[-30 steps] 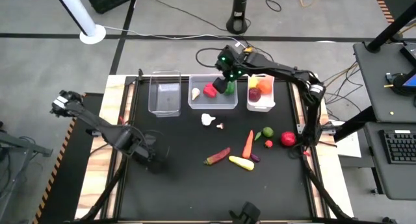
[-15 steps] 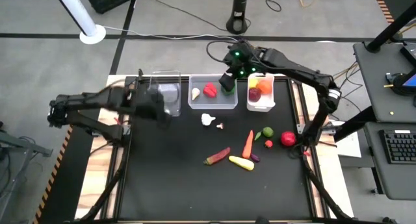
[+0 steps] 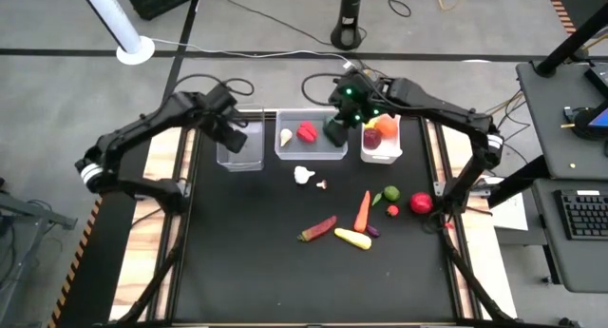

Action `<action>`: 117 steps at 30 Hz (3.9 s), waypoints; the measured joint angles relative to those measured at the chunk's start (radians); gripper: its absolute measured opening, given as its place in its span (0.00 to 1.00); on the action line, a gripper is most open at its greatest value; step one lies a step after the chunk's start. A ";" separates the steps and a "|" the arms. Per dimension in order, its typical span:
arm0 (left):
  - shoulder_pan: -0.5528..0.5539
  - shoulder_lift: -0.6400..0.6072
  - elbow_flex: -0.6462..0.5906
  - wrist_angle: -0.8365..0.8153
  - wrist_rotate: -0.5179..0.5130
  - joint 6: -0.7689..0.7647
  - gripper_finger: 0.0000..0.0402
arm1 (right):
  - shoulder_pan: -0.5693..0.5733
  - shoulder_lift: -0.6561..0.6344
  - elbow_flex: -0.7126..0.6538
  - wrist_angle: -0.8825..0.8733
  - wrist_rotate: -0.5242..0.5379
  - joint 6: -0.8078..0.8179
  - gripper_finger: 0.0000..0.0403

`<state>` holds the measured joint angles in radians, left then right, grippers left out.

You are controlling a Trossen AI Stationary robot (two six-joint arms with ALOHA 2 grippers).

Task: Sort produce into baskets
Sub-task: Put the bottom white garlic into the glass bin, then put the brown mushroom into the glass bin

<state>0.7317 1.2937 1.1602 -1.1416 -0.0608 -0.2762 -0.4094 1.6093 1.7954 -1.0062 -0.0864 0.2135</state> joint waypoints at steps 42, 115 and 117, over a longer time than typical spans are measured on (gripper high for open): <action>0.034 0.372 0.004 0.204 -0.037 0.221 0.19 | 0.200 -0.001 0.000 -0.140 0.011 0.266 0.75; -0.412 -0.251 0.014 0.239 -0.031 -0.239 0.29 | 0.259 0.494 -0.052 -0.058 0.135 0.176 0.16; -0.433 -0.251 0.001 0.239 -0.025 -0.224 0.29 | 0.259 0.467 -0.052 -0.065 0.124 0.158 0.16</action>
<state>0.2989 1.0428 1.1613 -0.9024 -0.0861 -0.5005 -0.1505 2.0759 1.7434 -1.0712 0.0372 0.3712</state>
